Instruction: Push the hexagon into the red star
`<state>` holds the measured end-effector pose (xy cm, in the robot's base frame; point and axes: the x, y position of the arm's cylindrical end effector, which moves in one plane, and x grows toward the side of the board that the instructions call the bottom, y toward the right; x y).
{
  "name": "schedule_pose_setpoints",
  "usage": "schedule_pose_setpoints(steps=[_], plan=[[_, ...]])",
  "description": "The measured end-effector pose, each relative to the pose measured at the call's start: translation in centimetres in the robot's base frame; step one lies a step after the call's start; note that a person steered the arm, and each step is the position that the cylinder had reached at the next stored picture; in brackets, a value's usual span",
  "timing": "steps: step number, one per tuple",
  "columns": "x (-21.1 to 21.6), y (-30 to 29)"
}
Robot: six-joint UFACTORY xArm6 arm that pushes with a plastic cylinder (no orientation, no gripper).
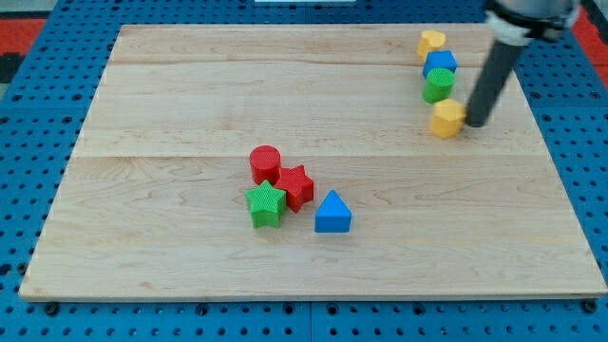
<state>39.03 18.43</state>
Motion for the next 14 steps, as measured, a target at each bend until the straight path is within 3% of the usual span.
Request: schedule_pose_setpoints(steps=[2,3,5,6,7,8,9,10,12,13,14], plan=[[2.7,-13.9],[1.8,-9.1],[-2.6,-16.4],[-2.2,-13.6],[-3.1,-7.2],[-8.9,-10.7],[-8.6,-14.9],[-5.4,-21.0],[-4.8,-21.4],[-9.2,-20.3],[-8.4,-10.5]])
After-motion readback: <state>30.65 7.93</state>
